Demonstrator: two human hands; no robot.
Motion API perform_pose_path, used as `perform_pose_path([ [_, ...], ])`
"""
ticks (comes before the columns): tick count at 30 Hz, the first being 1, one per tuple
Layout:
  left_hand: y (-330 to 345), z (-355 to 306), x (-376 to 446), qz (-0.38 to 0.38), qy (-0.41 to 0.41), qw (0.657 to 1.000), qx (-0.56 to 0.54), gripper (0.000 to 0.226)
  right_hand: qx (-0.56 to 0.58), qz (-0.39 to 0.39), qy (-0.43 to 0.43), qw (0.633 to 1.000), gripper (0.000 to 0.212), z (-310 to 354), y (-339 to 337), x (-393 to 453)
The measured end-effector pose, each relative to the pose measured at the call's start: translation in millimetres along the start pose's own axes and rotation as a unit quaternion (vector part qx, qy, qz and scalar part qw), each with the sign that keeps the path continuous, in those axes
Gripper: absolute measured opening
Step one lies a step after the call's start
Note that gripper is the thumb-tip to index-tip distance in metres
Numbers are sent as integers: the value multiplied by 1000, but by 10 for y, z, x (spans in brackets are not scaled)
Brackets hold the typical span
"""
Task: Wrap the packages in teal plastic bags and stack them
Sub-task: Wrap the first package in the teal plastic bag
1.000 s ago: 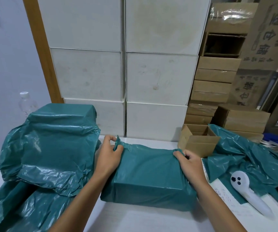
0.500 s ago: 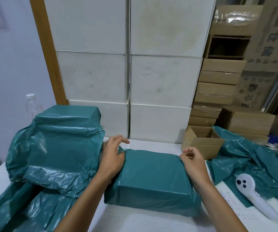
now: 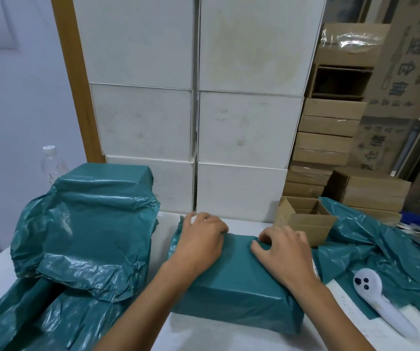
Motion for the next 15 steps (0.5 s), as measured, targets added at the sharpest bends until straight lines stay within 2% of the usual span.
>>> perform_pose_path([
  [3,19,-70,11,6,46,997,-59,52,-26,0,3,1000,31,38,-17,0],
  [6,31,-54,-1,48,34,991,-117,47,-61,8,-16,998,28,86,-9,13],
  [10,45,-60,-40,85,35,988,-120,46,38,36,-60,997,25,293,82,62],
  [13,55,-56,-27,114,33,988,-98,47,55,102,-9,993,31,227,217,58],
  [15,60,13,-8,130,27,989,-68,43,157,163,72,971,37,38,278,32],
])
Point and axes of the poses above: each hand's wrist, its own x-axis towards the middle knuckle, its own y-axis out of the palm, z = x × y, the point moved 3 cm from there along x, towards the middle knuckle, and after that the axes turned 13 degrees about x, right-handed, at the moved point
